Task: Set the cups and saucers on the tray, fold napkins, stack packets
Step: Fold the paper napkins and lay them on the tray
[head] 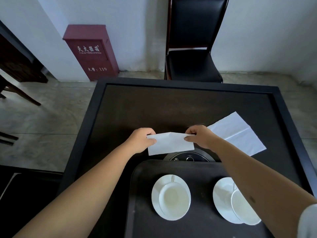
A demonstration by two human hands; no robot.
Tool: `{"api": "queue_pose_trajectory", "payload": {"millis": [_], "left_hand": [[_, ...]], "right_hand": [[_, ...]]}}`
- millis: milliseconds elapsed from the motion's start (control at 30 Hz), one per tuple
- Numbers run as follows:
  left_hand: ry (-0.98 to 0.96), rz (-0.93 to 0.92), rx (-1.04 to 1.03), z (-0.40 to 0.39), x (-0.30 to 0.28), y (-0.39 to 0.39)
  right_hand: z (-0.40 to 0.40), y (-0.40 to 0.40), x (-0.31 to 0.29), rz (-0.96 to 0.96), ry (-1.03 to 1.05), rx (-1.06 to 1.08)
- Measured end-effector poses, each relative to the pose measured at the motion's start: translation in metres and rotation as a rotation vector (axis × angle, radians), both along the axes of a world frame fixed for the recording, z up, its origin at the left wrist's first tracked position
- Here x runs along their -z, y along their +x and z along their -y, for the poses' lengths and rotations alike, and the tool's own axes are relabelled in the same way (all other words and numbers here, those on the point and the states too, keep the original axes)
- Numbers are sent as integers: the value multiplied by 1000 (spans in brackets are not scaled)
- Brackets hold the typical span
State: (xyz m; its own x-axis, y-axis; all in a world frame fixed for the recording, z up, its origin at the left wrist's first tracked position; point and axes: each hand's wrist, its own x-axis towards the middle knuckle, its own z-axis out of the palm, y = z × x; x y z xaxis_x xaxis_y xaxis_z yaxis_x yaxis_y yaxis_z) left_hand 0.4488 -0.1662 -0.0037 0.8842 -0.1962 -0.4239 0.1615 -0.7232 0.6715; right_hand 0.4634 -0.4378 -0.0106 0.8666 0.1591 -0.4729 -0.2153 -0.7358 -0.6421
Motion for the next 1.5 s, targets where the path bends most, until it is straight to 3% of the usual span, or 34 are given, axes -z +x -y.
{"api": "queue_pose_trajectory", "payload": {"millis": [133, 333, 600, 900, 1167, 1500], "left_hand": [[-183, 10, -103, -7, -33, -33], [-483, 24, -295, -1, -85, -96], [-649, -110, -419, 1, -112, -192], [-614, -259, -501, 13, -90, -296], [-513, -330, -515, 15, -56, -340], [-269, -230, -470, 18, -18, -345]], "right_hand": [[8, -32, -31, -42, 182, 110], [3, -93, -96, -10, 615, 265], [1, -203, -127, -141, 745, 400], [-1, -315, -89, -251, 688, 541], [-8, -359, -46, -257, 626, 603], [-8, -365, -14, -149, 254, 634]]}}
